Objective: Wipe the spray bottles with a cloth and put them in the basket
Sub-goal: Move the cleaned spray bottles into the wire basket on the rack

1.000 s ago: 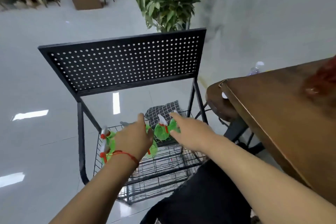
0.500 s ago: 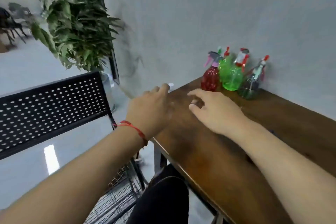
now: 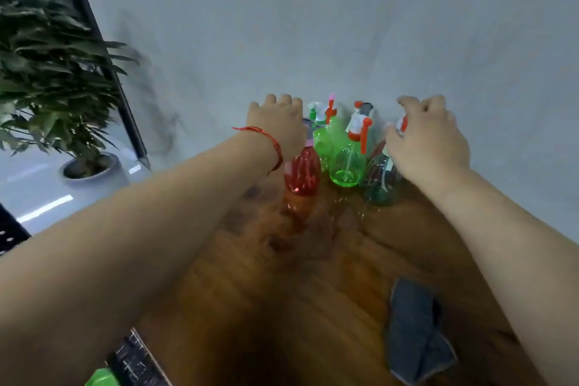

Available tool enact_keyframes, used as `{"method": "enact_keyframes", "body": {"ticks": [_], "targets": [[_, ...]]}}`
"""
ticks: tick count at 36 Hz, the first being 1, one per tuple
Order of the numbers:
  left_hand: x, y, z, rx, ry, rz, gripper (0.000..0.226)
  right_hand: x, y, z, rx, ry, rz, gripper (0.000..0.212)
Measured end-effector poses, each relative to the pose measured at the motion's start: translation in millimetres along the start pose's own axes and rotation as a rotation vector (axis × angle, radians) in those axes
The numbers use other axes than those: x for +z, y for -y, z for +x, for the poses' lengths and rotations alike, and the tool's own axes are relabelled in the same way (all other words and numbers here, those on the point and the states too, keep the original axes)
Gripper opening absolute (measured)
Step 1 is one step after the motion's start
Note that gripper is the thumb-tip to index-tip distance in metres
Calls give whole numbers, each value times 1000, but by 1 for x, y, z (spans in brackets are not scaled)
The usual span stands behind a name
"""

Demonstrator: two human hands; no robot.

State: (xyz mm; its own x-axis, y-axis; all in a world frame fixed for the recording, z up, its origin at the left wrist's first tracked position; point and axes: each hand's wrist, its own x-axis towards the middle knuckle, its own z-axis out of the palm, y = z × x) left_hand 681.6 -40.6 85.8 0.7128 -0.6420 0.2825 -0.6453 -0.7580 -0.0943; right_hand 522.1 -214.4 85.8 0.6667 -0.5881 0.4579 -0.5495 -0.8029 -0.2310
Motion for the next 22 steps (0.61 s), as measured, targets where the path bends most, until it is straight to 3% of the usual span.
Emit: {"method": "enact_keyframes", "body": {"ticks": [3,6,9,13,16,22], "targets": [[8,-1,3,-11,37,-19,35,13,-7,7,25,116,-15,46],[12,-1,-4,-28,-3,-62,25,25,-10,0,15,122,-37,40],[8,1,-21,-42,32,-132,27,29,-12,-9,30,108,-38,27],[-5,7,-55,-38,139,-210,30,21,-10,-26,43,163,-56,37],[-15,14,-84,-31,258,-262,27,11,-6,-46,23,216,-68,26],[-32,38,-159,-101,261,-311,26,-18,19,-98,-26,257,66,28]]}}
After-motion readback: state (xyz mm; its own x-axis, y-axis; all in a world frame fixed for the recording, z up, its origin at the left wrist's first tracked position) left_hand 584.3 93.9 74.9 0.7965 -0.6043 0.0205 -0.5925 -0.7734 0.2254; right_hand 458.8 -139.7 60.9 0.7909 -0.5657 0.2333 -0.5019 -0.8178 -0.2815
